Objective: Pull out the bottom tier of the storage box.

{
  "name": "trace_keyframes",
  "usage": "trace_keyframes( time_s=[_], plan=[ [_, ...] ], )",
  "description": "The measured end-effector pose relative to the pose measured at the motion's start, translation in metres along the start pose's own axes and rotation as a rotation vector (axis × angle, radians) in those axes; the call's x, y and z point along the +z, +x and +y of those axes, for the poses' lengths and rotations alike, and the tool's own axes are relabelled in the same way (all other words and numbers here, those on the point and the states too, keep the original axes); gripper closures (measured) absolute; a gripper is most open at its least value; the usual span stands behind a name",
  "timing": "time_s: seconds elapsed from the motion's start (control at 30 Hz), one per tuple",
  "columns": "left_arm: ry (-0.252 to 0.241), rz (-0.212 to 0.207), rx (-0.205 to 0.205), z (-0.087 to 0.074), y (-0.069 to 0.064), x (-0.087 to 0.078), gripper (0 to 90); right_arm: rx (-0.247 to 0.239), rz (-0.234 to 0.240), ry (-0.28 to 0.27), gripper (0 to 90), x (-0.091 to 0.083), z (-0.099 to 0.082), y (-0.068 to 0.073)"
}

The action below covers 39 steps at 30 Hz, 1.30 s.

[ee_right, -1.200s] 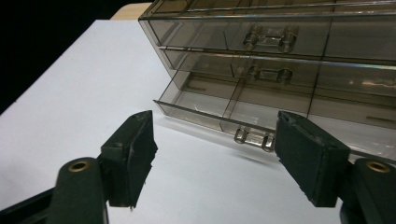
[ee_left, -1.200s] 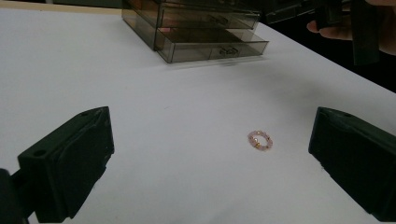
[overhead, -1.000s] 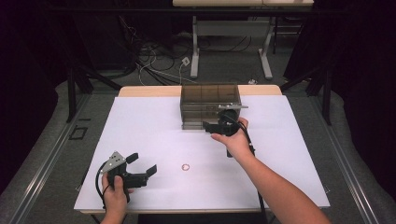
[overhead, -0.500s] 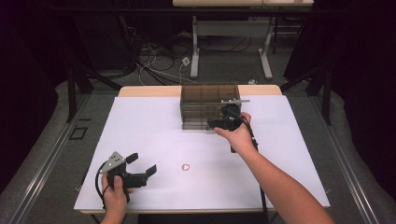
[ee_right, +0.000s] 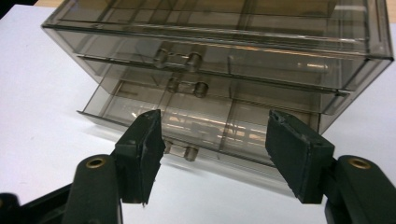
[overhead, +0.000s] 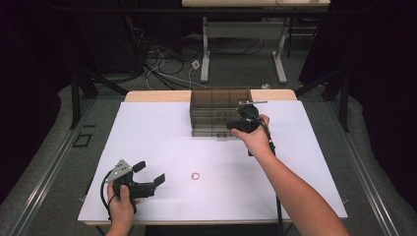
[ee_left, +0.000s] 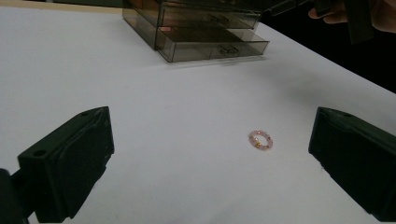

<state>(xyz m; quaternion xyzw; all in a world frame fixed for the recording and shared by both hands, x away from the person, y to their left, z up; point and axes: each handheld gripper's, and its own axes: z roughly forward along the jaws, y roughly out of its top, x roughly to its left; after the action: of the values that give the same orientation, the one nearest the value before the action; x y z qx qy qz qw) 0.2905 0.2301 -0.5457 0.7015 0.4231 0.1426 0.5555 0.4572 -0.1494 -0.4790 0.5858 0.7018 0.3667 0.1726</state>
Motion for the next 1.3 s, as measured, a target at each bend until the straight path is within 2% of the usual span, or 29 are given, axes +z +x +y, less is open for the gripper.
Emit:
trace_keyframes(
  time_s=[0.23, 0.33, 0.5, 0.77, 1.03, 1.13, 1.17, 1.3],
  plan=[
    [0.009, -0.003, 0.002, 0.0, 0.0, 0.0, 0.3, 0.016, -0.024, 0.024, 38.4, 0.005, 0.002, -0.008],
    [0.01, -0.003, 0.003, 0.0, 0.0, 0.0, 0.3, -0.006, -0.04, 0.031, 40.0, 0.008, 0.002, -0.012],
    [0.011, -0.004, 0.003, 0.0, 0.0, 0.0, 0.3, -0.013, -0.063, 0.069, 42.4, 0.013, 0.003, -0.015],
    [0.013, -0.004, 0.004, 0.0, 0.0, 0.0, 0.3, -0.042, -0.097, 0.089, 39.9, 0.021, 0.002, -0.021],
    [0.019, -0.004, 0.007, 0.0, 0.0, 0.0, 0.3, -0.032, -0.12, 0.086, 39.3, 0.026, 0.002, -0.026],
    [0.008, -0.002, -0.001, -0.001, 0.0, 0.001, 0.3, -0.024, -0.124, 0.103, 40.2, 0.027, 0.002, -0.03],
    [0.008, -0.002, -0.002, -0.001, 0.0, 0.001, 0.3, -0.006, -0.13, 0.11, 40.6, 0.028, 0.002, -0.029],
    [0.008, -0.003, -0.004, -0.001, 0.0, 0.001, 0.3, -0.004, -0.145, 0.113, 42.2, 0.03, 0.002, -0.032]
  ],
)
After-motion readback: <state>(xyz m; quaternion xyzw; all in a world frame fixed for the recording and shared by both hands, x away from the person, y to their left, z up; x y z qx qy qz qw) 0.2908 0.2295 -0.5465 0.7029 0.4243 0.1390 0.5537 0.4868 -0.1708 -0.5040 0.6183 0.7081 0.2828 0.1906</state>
